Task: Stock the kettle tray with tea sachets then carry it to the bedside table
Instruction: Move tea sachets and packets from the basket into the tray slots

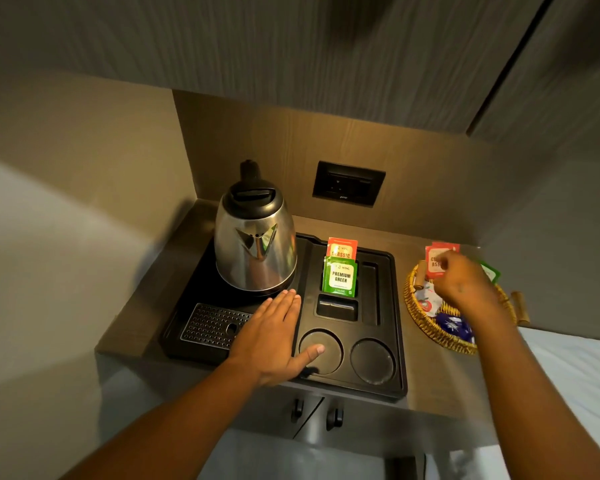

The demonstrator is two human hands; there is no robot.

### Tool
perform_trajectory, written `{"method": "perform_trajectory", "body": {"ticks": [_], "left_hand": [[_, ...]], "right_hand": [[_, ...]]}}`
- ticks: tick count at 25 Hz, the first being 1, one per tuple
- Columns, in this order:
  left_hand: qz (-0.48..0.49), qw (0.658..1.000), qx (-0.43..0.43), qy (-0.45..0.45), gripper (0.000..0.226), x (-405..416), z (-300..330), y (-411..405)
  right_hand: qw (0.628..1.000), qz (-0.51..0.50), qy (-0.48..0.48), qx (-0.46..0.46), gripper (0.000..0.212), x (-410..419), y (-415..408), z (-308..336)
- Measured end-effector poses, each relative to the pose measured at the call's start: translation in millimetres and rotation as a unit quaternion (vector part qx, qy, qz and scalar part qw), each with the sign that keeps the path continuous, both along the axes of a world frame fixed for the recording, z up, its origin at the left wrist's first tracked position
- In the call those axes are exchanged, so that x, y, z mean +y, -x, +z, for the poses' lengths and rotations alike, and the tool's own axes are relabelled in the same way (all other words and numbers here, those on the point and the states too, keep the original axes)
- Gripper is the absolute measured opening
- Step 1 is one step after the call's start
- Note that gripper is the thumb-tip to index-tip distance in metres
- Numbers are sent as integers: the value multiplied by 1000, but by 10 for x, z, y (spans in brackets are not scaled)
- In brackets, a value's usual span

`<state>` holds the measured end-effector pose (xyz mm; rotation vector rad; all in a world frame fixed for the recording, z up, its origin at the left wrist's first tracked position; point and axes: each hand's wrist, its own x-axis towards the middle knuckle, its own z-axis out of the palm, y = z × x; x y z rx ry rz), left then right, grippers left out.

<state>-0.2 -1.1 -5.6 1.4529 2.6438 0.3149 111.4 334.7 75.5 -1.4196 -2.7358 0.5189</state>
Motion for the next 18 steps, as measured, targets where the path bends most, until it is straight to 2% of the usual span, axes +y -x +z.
{"method": "perform_trajectory", "body": {"ticks": [1, 3, 5, 8, 11, 13, 16, 18], "left_hand": [[-1, 1000, -1, 1, 104, 0, 0, -1], [-1, 1000, 0, 1, 104, 0, 6, -6], [0, 1000, -1, -2, 104, 4, 13, -8], [-4, 1000, 2, -5, 104, -2, 12, -17], [-4, 1000, 5, -5, 103, 0, 13, -14], [-3, 1000, 7, -3, 103, 1, 11, -13], [-5, 1000, 7, 0, 102, -2, 15, -15], [-5, 1000, 1, 3, 102, -4, 22, -15]], "right_hand": [[998, 4, 23, -62, 62, 68, -107, -33], [992, 45, 70, -95, 64, 49, -209, -148], [994, 58, 80, -52, 47, -1, -254, -257], [997, 39, 71, -16, 7, -6, -316, -281], [999, 19, 32, 3, 9, 43, -432, -78], [998, 31, -22, 53, 8, -19, -493, 74], [983, 124, 1, 136, 10, -459, -291, 128], [973, 204, 27, 108, 8, -836, -2, -18]]}}
